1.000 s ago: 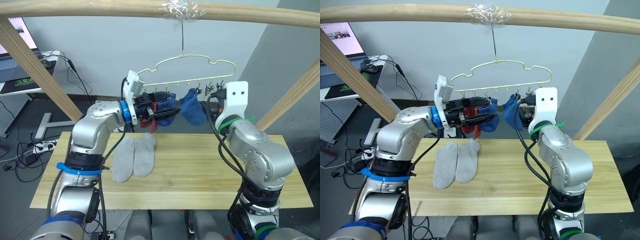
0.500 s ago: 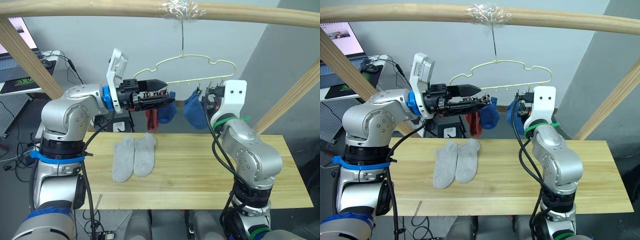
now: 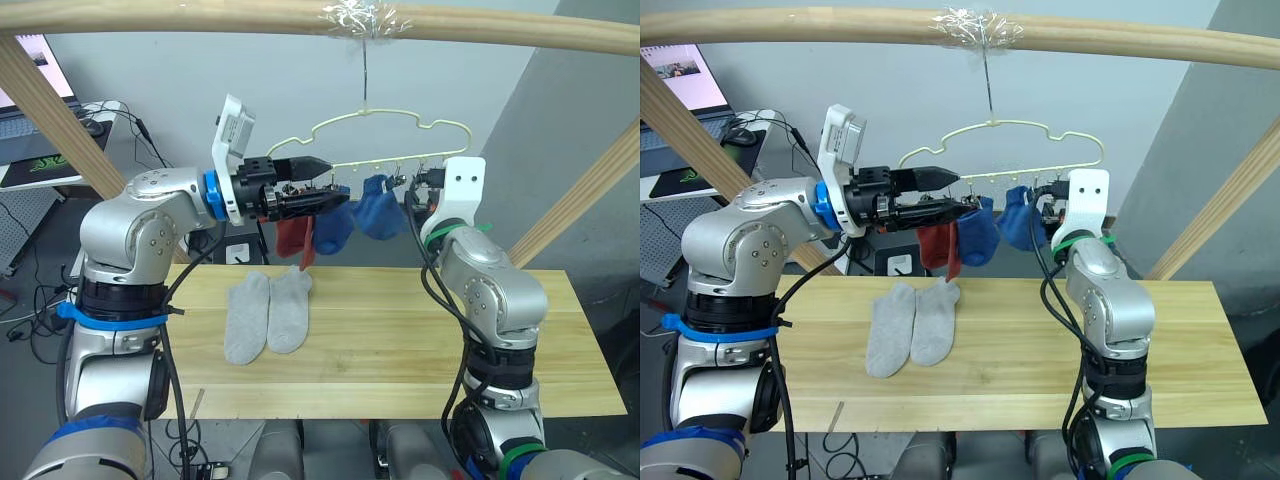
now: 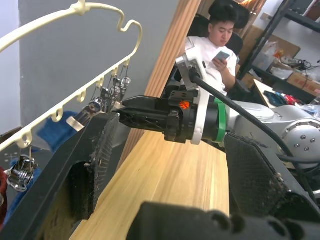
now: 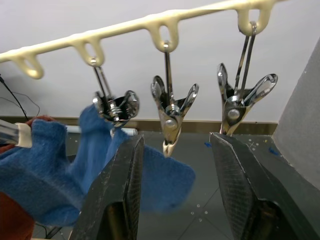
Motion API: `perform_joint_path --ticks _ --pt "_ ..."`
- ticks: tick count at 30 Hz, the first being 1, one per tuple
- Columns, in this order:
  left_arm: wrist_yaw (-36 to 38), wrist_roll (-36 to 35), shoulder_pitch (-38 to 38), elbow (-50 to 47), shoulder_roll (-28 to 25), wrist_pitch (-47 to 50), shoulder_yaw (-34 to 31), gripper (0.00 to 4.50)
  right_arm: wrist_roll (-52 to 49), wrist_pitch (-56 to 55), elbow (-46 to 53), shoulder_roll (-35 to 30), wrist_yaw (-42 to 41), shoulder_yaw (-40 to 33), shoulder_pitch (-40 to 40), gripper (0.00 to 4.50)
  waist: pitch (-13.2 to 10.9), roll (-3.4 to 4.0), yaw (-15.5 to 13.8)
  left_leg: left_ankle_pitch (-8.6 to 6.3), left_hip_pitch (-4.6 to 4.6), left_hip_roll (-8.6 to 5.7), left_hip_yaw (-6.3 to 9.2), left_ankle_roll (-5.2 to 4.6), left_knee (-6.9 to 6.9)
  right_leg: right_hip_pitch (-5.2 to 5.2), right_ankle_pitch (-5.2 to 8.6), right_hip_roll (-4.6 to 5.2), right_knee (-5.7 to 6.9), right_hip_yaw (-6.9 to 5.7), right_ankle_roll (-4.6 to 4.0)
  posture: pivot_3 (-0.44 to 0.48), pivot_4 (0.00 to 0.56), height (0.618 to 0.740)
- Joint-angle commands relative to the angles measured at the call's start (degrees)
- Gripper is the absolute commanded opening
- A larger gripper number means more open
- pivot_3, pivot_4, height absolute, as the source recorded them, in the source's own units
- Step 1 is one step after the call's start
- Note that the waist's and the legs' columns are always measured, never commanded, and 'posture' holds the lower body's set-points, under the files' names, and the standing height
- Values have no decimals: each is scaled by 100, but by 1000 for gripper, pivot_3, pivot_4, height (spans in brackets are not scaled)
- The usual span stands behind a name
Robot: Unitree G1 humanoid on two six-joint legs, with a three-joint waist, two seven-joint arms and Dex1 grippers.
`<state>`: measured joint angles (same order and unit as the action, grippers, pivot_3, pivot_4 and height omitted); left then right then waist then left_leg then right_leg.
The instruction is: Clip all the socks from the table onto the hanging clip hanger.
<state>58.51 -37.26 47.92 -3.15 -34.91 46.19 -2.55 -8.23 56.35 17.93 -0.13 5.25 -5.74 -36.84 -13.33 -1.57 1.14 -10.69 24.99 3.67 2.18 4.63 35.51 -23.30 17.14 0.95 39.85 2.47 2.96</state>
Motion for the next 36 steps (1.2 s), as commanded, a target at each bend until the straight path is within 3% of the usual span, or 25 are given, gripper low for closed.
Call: perform_joint_path --ticks 1,15,36 --pt "-74 3 37 -288 -99 -68 -62 3817 -32 -357 -163 -51 -101 -54 -187 2164 0 0 -9 0 0 0 0 0 0 0 0 0 1 0 0 128 151 740" --pt "-328 -27 -49 -413 -136 -55 -102 3817 18 -1075 -1403 -236 -222 -159 -778 2164 0 0 -140 0 -1 0 -1 1 2 0 0 0 3 0 0 163 156 740" --pt "-499 91 -185 -462 -98 -247 -35 3817 -9 -1265 -1787 -328 -151 -259 -1213 2164 0 0 -152 1 -2 0 -1 1 4 0 -1 0 7 0 -1 165 160 740"
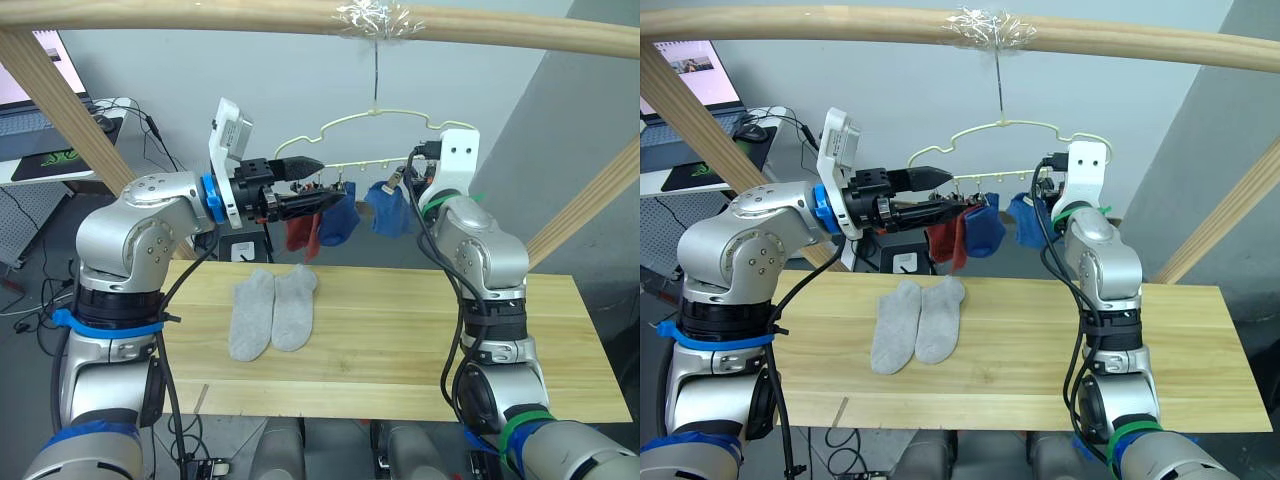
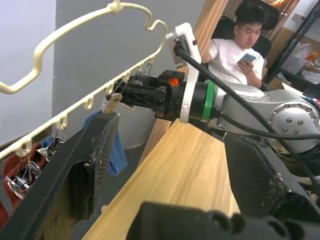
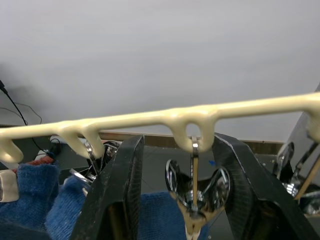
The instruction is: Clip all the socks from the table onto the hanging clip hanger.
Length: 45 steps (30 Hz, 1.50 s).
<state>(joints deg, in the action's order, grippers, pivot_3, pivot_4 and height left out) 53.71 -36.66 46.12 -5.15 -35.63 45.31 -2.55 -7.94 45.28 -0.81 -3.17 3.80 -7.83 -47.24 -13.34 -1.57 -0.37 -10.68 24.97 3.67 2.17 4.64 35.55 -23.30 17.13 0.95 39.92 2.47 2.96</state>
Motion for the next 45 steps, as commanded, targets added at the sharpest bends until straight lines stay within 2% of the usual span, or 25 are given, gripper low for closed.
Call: perform_joint_path --ticks 1,11,14,16,19,30,35,39,43,45 --pt "-26 34 -10 -265 -25 -164 -35 3817 -44 -161 81 -21 -8 -52 -183 2164 0 0 -1 0 0 0 0 0 0 0 0 0 0 0 0 165 160 740" --pt "-79 58 -26 -260 -7 -213 -33 3817 -34 -185 -31 -27 -22 -30 -239 2164 0 0 -16 0 0 0 0 0 1 0 0 0 1 0 0 171 160 740" --pt "-85 73 -25 -249 1 -224 -33 3817 -9 -203 -55 -39 5 -31 -243 1517 0 0 -19 0 0 0 0 0 1 0 0 0 1 0 0 171 158 740" --pt "-84 91 -17 -236 10 -240 -26 3817 -6 -211 -61 -48 10 -36 -246 786 0 0 -20 0 0 0 0 0 1 0 0 0 1 0 0 169 157 740" --pt "-77 110 -7 -221 18 -257 -22 3817 -9 -209 -47 -55 21 -42 -246 74 0 0 -22 0 0 0 0 0 1 0 0 0 1 0 0 166 154 740" --pt "-95 184 -32 -196 21 -241 9 3817 -17 -193 -48 -59 36 -58 -269 74 0 0 -26 0 0 0 0 0 7 0 0 0 5 0 0 165 153 740" --pt "-259 924 -745 -273 -209 -426 622 3817 -45 -129 -5 -61 31 -74 -316 74 1 2 -20 0 -3 0 -3 0 6 0 0 0 6 3 0 160 153 740" --pt "-769 1758 -1448 157 -102 -900 1065 3817 -61 -95 22 -38 41 -82 -344 74 1 2 -28 0 -3 0 -3 0 7 0 0 0 7 4 -1 157 154 740" --pt "-1077 2445 -1786 1082 99 -1726 1319 4472 -67 -47 75 -19 42 -77 -340 48 1 2 -55 1 -4 0 -3 -1 10 0 -1 0 9 3 -1 156 155 740" --pt "-1209 2662 -1758 1580 297 -2134 1338 4472 -72 -18 105 -17 37 -76 -346 48 1 2 -86 1 -4 0 -3 -1 12 0 -1 0 9 3 -1 153 158 740"
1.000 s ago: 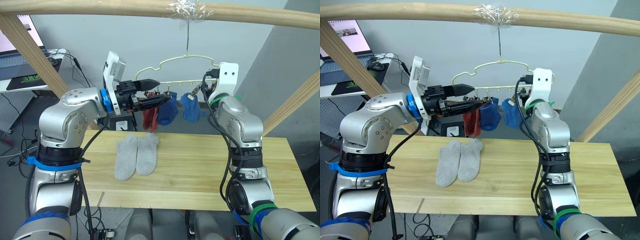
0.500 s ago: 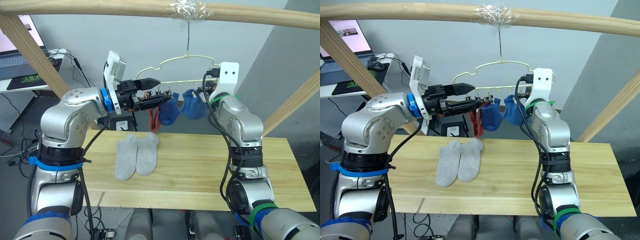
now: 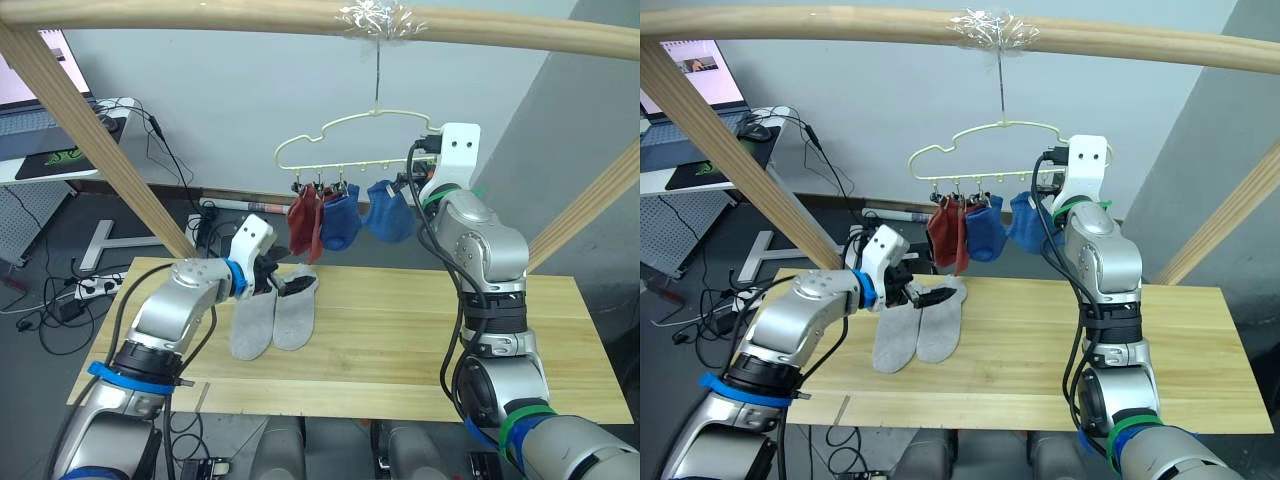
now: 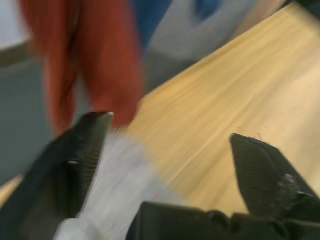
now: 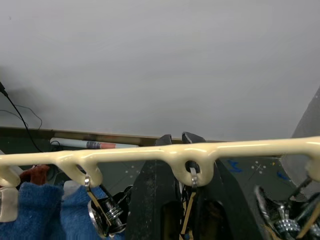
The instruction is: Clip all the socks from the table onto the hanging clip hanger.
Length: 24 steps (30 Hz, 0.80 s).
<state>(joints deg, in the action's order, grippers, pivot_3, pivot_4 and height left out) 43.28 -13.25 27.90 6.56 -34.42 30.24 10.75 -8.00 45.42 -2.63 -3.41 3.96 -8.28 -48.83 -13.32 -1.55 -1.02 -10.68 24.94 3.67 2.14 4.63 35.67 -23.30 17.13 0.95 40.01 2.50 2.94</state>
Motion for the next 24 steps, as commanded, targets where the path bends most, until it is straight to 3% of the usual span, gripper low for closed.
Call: perform_joint_path --ticks 1,6,13,24 --pt "-211 388 107 633 285 -774 7 4472 -68 -14 307 7 19 -29 -189 48 0 0 -32 0 0 0 -1 0 1 0 0 0 0 1 0 153 158 740" --pt "-288 864 538 1925 744 -1518 134 4472 -65 48 363 23 15 -16 -218 48 0 0 -43 0 2 -1 -3 0 4 0 0 1 0 -1 0 142 158 740" --pt "-387 1414 1208 3459 1260 -1817 277 4472 -46 159 509 -9 24 -24 -183 48 0 0 -20 0 2 -2 -3 -1 4 0 0 1 1 0 0 109 158 740" --pt "-258 1853 1098 3762 1376 -1735 422 4472 -21 261 622 -6 46 -37 -165 48 1 0 50 0 2 -1 -3 -1 6 0 0 0 4 0 0 96 158 740"
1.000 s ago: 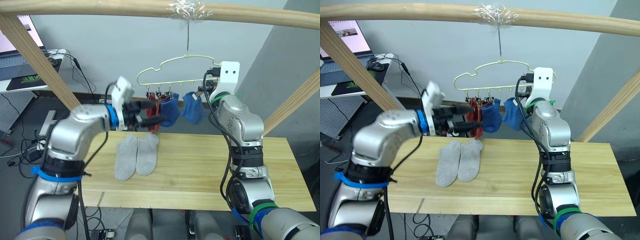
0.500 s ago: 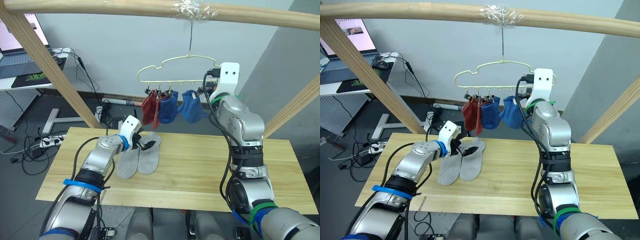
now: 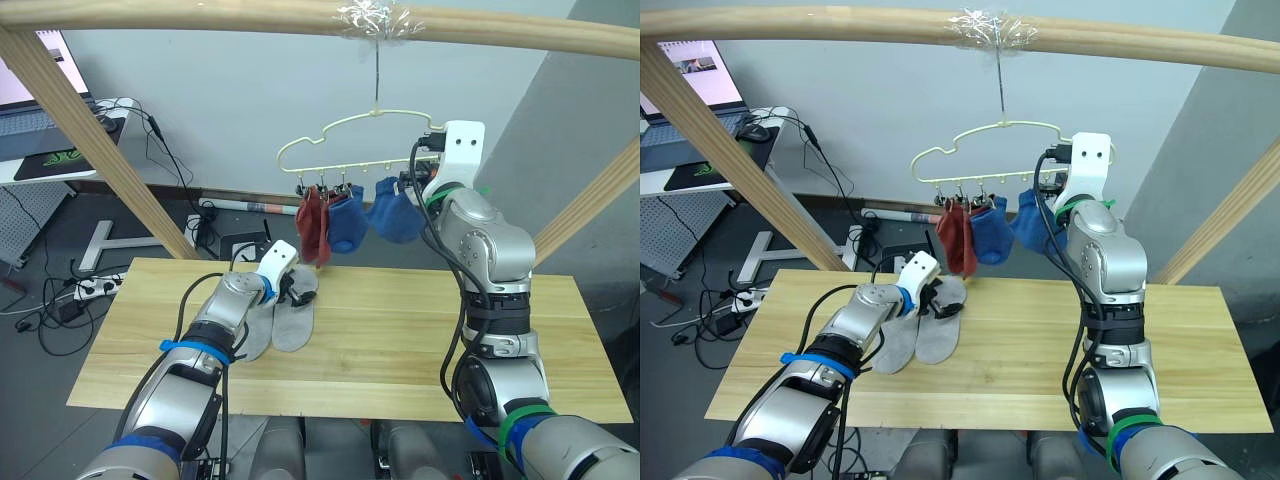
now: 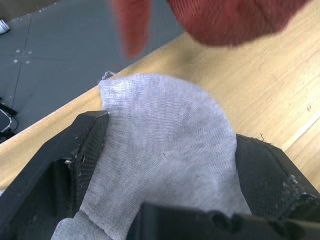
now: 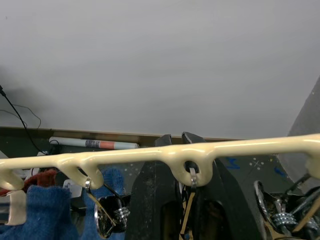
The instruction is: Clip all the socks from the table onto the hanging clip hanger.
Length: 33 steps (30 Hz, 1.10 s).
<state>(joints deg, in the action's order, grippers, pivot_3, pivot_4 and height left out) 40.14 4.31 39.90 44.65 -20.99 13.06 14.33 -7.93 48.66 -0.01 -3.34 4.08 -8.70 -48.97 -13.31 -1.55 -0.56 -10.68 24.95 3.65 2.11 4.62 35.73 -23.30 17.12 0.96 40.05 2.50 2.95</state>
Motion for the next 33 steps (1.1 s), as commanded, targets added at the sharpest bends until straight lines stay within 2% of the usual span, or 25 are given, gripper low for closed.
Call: perform_joint_path --ticks 1,4,17,23,28,33 --pt "77 123 -105 -32 42 -33 67 4472 -26 -64 354 -15 31 5 -154 48 0 0 7 0 -1 0 0 0 0 0 0 0 1 0 0 96 158 740" --pt "167 82 -101 -47 91 -6 4 3883 -22 -68 346 -18 28 8 -155 48 1 1 16 0 -1 0 0 0 0 0 0 0 3 0 0 96 158 740" --pt "327 51 -97 -140 153 32 -47 33 -19 -78 354 -22 30 -2 -140 48 1 1 42 0 -1 0 0 0 1 1 0 0 3 0 0 96 156 740" --pt "669 -233 -239 -596 254 251 -174 10 -30 -67 337 -27 27 -26 -163 48 1 1 51 0 -1 0 1 0 1 1 0 1 3 -1 0 94 154 740" --pt "1151 -1068 -322 -1682 451 1069 -577 10 -98 17 363 27 40 -77 -222 48 1 1 54 1 0 0 1 0 1 1 0 1 3 -1 0 98 153 740" --pt "1146 -1717 -175 -2606 765 1867 -831 10 -325 239 447 259 145 -339 -338 48 1 1 53 1 0 0 2 0 4 2 0 1 7 0 0 96 153 740"
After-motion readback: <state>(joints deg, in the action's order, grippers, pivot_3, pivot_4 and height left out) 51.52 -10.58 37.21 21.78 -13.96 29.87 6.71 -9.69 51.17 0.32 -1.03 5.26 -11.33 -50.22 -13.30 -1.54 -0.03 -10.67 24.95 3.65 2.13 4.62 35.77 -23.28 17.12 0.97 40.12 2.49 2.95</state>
